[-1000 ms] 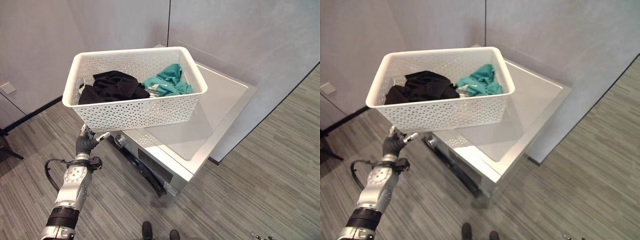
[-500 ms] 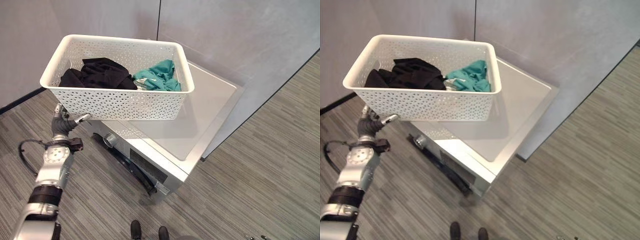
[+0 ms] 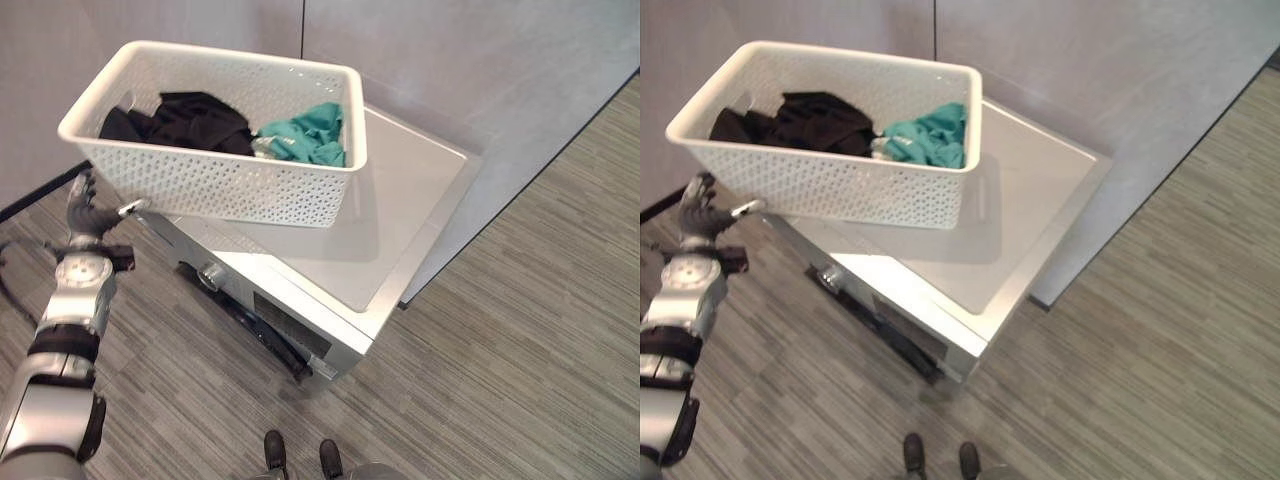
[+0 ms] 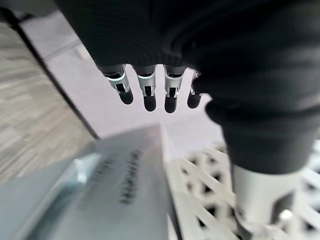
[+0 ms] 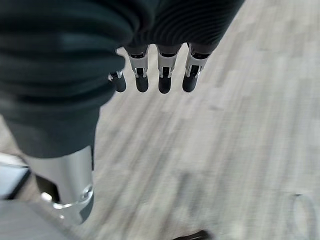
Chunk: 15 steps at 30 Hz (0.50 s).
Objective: Grab the laundry basket,head to the washer,open it,put in the laundry and shut it.
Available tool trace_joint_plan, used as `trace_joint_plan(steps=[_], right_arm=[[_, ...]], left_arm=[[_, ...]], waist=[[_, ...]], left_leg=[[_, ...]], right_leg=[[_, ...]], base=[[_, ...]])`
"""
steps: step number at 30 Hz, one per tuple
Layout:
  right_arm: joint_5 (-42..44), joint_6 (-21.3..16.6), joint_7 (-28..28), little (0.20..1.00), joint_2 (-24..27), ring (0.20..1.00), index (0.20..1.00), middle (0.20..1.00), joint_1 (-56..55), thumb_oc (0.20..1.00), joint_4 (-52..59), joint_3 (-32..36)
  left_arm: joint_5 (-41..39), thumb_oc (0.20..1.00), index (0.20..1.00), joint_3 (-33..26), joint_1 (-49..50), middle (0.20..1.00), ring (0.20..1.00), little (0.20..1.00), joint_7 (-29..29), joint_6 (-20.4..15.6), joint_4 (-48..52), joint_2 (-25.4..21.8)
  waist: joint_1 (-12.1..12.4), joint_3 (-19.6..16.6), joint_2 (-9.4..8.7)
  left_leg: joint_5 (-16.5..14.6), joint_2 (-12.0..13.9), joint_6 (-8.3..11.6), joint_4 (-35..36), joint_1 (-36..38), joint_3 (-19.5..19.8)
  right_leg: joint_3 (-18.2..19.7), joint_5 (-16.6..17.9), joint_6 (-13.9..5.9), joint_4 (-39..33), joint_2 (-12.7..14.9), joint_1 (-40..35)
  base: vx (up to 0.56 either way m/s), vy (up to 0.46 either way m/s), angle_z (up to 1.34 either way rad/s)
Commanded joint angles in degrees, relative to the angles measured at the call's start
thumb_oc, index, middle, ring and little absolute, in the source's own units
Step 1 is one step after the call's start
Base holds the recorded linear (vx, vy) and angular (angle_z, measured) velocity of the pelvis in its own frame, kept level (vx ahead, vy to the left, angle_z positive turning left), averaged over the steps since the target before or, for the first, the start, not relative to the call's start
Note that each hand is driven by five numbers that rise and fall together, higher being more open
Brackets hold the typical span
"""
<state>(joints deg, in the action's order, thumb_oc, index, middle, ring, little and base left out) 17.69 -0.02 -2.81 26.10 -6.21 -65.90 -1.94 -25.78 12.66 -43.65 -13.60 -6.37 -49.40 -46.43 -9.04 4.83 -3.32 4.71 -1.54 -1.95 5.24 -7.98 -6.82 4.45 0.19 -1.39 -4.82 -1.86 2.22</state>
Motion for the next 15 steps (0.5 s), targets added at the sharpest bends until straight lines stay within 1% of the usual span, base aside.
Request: trace_joint_plan(steps=[1,5,10,13,15], right_arm=[[1.2,-1.0,0.1,1.0,3.0,1.0,1.0,1.0,-1.8,1.0,0.7,-0.9],[0.6,-1.4,0.0,1.0,3.1,1.0,1.0,1.0,-2.1,1.0,2.6,-2.3],[0.1,-2.0,-0.1,1.0,3.1,1.0,1.0,1.0,-2.5,1.0,4.4,-3.3],[-0.3,-2.1,-0.3,1.0,3.2,1.0,1.0,1.0,-3.2,1.0,4.4,-3.6],[-0.7,-2.2,-0.3,1.0,3.2,1.0,1.0,1.0,-3.5,1.0,4.1,-3.5]], left_arm=[[3.1,1.0,1.0,-0.7,-4.5,1.0,1.0,1.0,-0.9,-2.5,-1.0,-0.8],[4.3,1.0,1.0,1.6,-8.6,1.0,1.0,1.0,-0.8,-2.3,-6.5,-1.6],[8.1,1.0,1.0,3.9,-11.0,1.0,1.0,1.0,-1.0,-2.2,-10.0,-3.8],[8.1,1.0,1.0,3.8,-11.1,1.0,1.0,1.0,-0.9,-2.6,-11.7,-4.3],[6.1,1.0,1.0,2.4,-10.7,1.0,1.0,1.0,-0.9,-3.4,-11.8,-3.6]], waist=[[-0.6,-1.8,2.0],[-1.4,-1.6,2.2],[-1.9,-1.2,2.25],[-2.3,-1.3,2.14],[-2.5,-1.4,1.95]], left_leg=[[-5.8,1.5,3.73,-0.2,4.9,0.5],[-5.7,1.6,3.9,-0.2,4.7,0.1],[-5.3,1.8,4.01,-0.2,3.7,-1.0],[-5.3,2.1,4.2,-0.2,3.7,-1.5],[-5.3,2.2,4.34,-0.2,3.7,-1.5]], right_leg=[[1.5,2.8,-5.97,-0.2,1.0,3.9],[2.1,2.8,-6.07,-0.2,0.8,4.3],[3.1,3.6,-6.26,-0.2,0.4,5.7],[3.6,3.7,-6.27,-0.2,0.2,5.9],[3.7,3.5,-6.19,-0.2,0.0,5.9]], base=[[0.0,0.0,0.0],[0.0,0.0,0.0],[-0.03,-0.012,-0.1],[-0.01,-0.016,-0.17],[0.0,0.0,0.0]])
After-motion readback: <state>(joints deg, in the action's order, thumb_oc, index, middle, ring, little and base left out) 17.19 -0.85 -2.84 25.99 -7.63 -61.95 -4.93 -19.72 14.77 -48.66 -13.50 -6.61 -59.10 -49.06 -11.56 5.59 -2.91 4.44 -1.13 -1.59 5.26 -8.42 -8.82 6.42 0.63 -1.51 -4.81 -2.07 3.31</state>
